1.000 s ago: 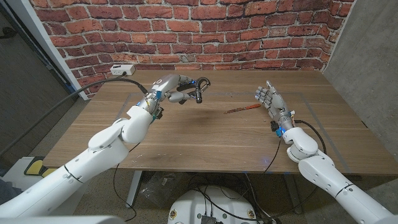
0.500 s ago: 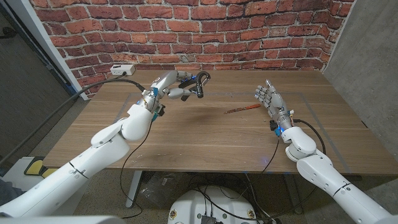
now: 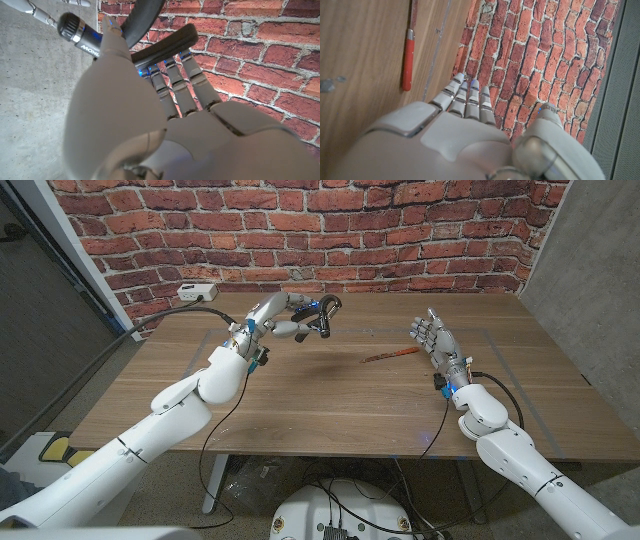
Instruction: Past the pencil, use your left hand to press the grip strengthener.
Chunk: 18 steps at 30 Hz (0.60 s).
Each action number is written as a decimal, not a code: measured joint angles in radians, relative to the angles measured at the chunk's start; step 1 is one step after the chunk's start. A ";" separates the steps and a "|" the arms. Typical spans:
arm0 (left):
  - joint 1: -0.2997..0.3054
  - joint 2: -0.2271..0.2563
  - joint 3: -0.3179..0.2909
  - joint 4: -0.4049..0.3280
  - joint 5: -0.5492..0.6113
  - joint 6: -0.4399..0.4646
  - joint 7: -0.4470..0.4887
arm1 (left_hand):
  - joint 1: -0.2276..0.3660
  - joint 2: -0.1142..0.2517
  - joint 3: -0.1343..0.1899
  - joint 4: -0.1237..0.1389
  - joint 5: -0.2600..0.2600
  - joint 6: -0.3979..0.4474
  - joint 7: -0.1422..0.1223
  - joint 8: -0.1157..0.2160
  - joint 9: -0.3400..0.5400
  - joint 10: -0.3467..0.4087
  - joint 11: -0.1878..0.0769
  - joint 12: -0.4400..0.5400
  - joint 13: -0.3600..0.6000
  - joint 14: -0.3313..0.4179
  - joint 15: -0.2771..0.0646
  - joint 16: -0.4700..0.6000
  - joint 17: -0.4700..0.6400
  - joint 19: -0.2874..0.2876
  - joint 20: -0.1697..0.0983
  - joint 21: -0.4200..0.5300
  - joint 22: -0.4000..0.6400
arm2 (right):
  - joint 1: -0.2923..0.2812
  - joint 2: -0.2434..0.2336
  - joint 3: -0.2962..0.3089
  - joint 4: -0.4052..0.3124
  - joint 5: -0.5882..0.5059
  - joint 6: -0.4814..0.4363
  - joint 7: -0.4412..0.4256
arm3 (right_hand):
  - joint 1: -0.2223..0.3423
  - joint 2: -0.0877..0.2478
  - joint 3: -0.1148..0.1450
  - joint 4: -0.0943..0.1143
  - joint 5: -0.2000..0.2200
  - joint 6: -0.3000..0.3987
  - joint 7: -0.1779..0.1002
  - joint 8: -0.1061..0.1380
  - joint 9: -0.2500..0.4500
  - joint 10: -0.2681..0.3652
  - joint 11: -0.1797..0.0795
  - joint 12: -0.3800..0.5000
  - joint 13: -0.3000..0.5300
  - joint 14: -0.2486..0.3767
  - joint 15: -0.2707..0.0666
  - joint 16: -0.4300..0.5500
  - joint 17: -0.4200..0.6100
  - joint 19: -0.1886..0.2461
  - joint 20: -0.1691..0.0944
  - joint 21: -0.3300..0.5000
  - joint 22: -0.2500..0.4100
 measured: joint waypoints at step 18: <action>-0.020 -0.026 0.017 0.025 0.014 -0.023 0.037 | 0.020 -0.020 0.000 0.000 -0.020 0.125 -0.030 0.031 -0.009 0.106 0.024 0.026 0.018 0.091 0.024 0.021 0.013 0.057 0.004 0.079 -0.006 | 0.006 0.007 -0.001 0.006 0.000 0.004 0.003 | 0.000 0.000 0.000 0.000 0.000 0.000 0.000 0.000 0.000 0.000 0.000 0.000 0.000 0.000 0.000 0.000 0.000 0.000 0.000 0.000 0.000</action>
